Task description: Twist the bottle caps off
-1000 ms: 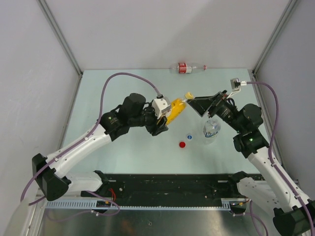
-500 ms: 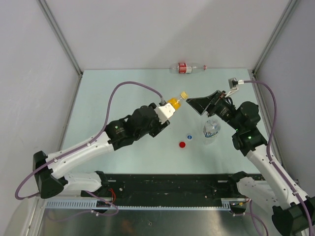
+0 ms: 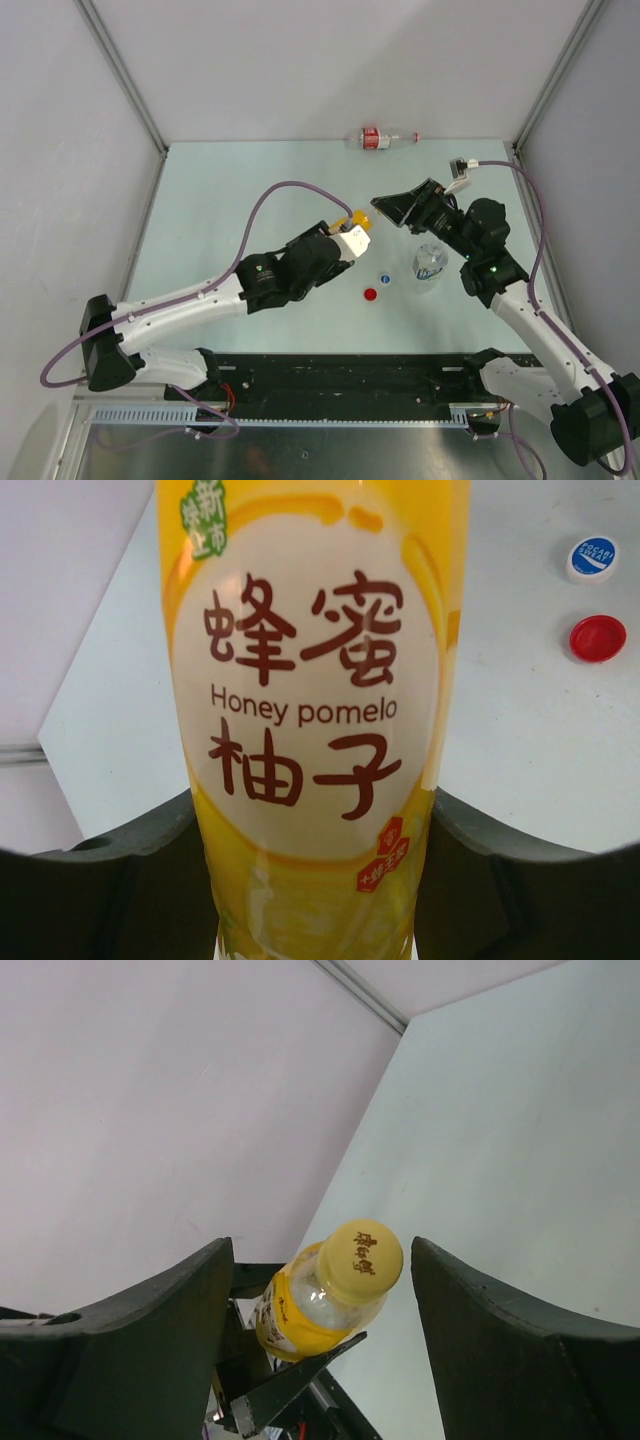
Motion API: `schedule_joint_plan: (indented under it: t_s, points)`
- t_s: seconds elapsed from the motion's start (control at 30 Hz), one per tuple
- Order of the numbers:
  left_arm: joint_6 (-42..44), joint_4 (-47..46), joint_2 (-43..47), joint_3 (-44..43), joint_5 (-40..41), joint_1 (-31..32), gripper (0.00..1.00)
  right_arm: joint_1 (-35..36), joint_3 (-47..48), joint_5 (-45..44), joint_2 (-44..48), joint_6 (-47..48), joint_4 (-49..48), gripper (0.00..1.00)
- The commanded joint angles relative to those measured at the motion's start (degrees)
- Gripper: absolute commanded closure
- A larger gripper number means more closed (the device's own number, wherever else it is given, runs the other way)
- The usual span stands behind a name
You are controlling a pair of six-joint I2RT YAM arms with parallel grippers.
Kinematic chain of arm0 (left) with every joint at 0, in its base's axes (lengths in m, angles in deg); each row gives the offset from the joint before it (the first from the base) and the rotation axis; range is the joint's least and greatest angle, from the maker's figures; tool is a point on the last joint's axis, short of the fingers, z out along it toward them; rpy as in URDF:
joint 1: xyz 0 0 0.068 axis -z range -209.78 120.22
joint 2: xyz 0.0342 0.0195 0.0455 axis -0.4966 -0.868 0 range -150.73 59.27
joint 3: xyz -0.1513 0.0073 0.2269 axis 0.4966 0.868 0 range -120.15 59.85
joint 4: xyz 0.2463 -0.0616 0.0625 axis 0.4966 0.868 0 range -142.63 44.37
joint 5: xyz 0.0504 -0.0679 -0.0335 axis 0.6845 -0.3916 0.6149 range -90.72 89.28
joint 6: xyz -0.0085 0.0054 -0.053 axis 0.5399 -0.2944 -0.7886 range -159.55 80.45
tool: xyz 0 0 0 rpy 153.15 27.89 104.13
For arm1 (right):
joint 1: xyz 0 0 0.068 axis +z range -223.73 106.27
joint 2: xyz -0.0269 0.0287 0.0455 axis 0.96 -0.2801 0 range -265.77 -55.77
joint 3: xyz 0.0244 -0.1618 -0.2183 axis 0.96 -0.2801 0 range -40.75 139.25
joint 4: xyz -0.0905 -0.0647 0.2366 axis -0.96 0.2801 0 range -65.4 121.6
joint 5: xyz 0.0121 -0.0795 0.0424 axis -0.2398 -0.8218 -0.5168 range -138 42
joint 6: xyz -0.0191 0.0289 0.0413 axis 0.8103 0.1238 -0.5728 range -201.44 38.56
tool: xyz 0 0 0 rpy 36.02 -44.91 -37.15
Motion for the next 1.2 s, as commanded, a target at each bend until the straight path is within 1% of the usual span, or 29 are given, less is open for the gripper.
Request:
schedule_joint_plan:
  t_s: [0.0, 0.23, 0.33, 0.57, 0.77, 0.97, 1.17]
  points:
    - [1.28, -0.72, -0.06, 0.18, 3.76, 0.94, 0.68, 0.35, 0.38, -2.82, -0.54, -1.58, -3.11, 0.26]
    - [1.40, -0.39, -1.14, 0.11, 4.97, 1.40, 0.68, 0.88, 0.39, -4.76, -0.76, -2.22, -3.32, 0.42]
    - [1.38, -0.32, -1.63, 0.04, 5.66, 1.54, 0.67, 1.49, 0.39, -4.64, -1.49, -2.60, -4.00, 0.47]
    - [0.98, -0.38, -1.43, 0.06, 7.00, 1.54, 0.67, 2.50, 0.39, -5.79, -3.36, -1.39, -2.49, 0.47]
    - [0.96, -0.38, -0.83, 0.11, 7.52, 1.54, 0.67, 2.14, 0.31, -8.39, -1.50, 0.48, 1.12, 0.44]
    - [0.89, -0.32, -0.50, 0.09, 7.58, 1.54, 0.68, 2.22, 0.30, -8.16, -1.68, 0.61, 2.34, 0.45]
    - [0.95, -0.30, -0.48, 0.11, 7.40, 1.55, 0.67, 2.26, -1.01, -7.29, -1.83, -1.05, 0.71, 0.47]
